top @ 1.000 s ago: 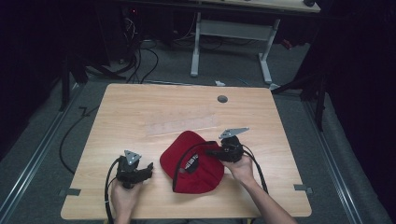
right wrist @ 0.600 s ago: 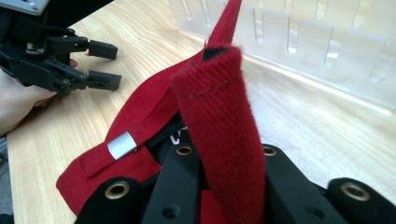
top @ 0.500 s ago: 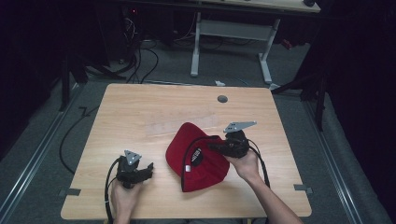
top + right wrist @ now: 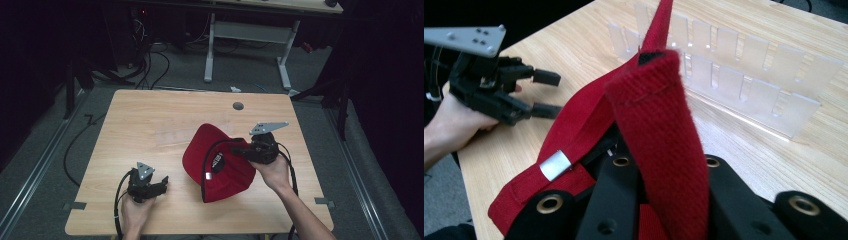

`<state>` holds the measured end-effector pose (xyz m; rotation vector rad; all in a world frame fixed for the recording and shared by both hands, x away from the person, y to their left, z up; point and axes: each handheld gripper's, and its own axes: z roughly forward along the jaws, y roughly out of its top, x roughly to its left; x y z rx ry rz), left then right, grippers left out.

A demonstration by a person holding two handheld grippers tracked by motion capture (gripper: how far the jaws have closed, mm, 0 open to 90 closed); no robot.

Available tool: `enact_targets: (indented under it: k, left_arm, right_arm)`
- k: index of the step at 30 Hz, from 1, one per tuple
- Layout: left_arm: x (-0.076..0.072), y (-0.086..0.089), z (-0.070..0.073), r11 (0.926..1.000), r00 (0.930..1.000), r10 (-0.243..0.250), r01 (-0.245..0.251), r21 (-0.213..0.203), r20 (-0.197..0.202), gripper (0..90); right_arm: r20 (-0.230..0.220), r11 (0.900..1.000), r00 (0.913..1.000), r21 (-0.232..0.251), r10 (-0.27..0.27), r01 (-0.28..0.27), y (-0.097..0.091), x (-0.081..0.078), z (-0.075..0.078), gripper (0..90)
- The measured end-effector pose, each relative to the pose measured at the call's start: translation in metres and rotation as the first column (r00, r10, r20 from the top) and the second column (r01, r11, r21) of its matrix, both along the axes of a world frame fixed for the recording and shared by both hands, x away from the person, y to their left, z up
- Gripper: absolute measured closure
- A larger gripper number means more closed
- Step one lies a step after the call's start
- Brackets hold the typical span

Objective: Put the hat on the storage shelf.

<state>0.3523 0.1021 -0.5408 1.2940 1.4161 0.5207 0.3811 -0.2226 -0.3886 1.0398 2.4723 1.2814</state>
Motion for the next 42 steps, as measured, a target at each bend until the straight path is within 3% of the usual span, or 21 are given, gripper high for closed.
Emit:
enact_targets:
  k: [1, 2, 4, 7, 11, 13, 14, 20, 23, 26, 28, 29, 31, 35, 38, 40, 42]
  left_arm:
    - [-0.002, -0.002, 0.002, 0.9998, 0.9998, -0.016, 0.016, -0.013, 0.008, 23.9]
    - [-0.006, -0.011, 0.007, 0.9987, 0.9979, -0.049, 0.05, -0.014, 0.043, 22.4]
    - [-0.009, -0.016, 0.009, 0.9978, 0.996, -0.067, 0.067, -0.002, 0.059, 22.0]
    - [-0.014, -0.032, 0.015, 0.9915, 0.9872, -0.13, 0.128, 0.024, 0.093, 21.1]
    - [-0.016, -0.047, 0.019, 0.985, 0.9785, -0.172, 0.17, 0.031, 0.113, 19.6]
    - [-0.018, -0.058, 0.021, 0.9788, 0.9714, -0.204, 0.205, 0.01, 0.12, 19.1]
    - [-0.018, -0.058, 0.021, 0.9788, 0.9714, -0.204, 0.205, 0.01, 0.12, 18.6]
    - [-0.02, -0.079, 0.024, 0.9662, 0.9555, -0.255, 0.258, -0.002, 0.149, 17.2]
    - [-0.022, -0.087, 0.028, 0.955, 0.9458, -0.29, 0.296, -0.022, 0.147, 17.0]
    - [-0.024, -0.091, 0.03, 0.9526, 0.94, -0.3, 0.304, -0.001, 0.162, 15.9]
    - [-0.025, -0.089, 0.032, 0.9538, 0.941, -0.295, 0.3, -0.008, 0.166, 14.9]
    - [-0.025, -0.088, 0.034, 0.9545, 0.9417, -0.288, 0.297, -0.029, 0.174, 14.5]
    - [-0.026, -0.085, 0.036, 0.9566, 0.9431, -0.281, 0.29, -0.028, 0.178, 14.3]
    - [-0.027, -0.085, 0.04, 0.9555, 0.9394, -0.286, 0.294, -0.017, 0.189, 13.6]
    - [-0.028, -0.086, 0.043, 0.9542, 0.9338, -0.296, 0.299, 0.016, 0.202, 13.0]
    - [-0.03, -0.086, 0.045, 0.9544, 0.9322, -0.294, 0.298, 0.012, 0.211, 12.8]
    - [-0.032, -0.086, 0.047, 0.948, 0.9249, -0.31, 0.318, -0.002, 0.22, 12.5]
  right_arm:
    - [0.0, 1.0, 1.0, 0.0, 0.0, 0.0, 0.0, 0.0, 0.0, 86.0]
    - [-0.008, 1.0, 1.0, 0.004, -0.004, 0.005, -0.001, 0.001, 0.002, 86.0]
    - [-0.015, 1.0, 0.9999, 0.004, -0.005, 0.006, -0.001, 0.002, 0.003, 86.0]
    - [-0.021, 1.0, 0.9997, -0.001, -0.01, 0.01, 0.001, 0.002, 0.004, 86.0]
    - [-0.034, 0.9998, 0.9993, 0.013, -0.015, 0.015, 0.001, 0.003, 0.005, 86.0]
    - [-0.039, 0.9997, 0.999, 0.016, -0.021, 0.021, 0.0, 0.002, 0.008, 85.9]
    - [-0.039, 0.9997, 0.999, 0.016, -0.021, 0.021, 0.0, 0.002, 0.008, 85.9]
    - [-0.05, 0.9986, 0.9979, 0.034, -0.04, 0.042, -0.001, 0.003, 0.017, 85.9]
    - [-0.068, 0.9978, 0.9964, 0.04, -0.051, 0.053, -0.001, 0.003, 0.017, 85.9]
    - [-0.072, 0.9975, 0.9955, 0.031, -0.062, 0.064, 0.0, 0.004, 0.015, 85.8]
    - [-0.088, 0.997, 0.9935, 0.02, -0.073, 0.075, -0.001, 0.005, 0.012, 85.8]
    - [-0.085, 0.9971, 0.9935, 0.002, -0.075, 0.076, 0.001, 0.005, 0.01, 85.7]
    - [-0.077, 0.9964, 0.9935, -0.024, -0.083, 0.082, 0.002, 0.004, 0.009, 85.7]
    - [-0.087, 0.9971, 0.9933, -0.017, -0.076, 0.075, 0.001, 0.005, 0.008, 85.6]
    - [-0.079, 0.9965, 0.9939, -0.039, -0.077, 0.074, 0.002, 0.005, 0.009, 85.6]
    - [-0.088, 0.9961, 0.9932, -0.05, -0.076, 0.072, 0.001, 0.004, 0.008, 85.6]
    - [-0.099, 0.995, 0.9921, -0.07, -0.078, 0.071, 0.001, 0.004, 0.006, 85.6]
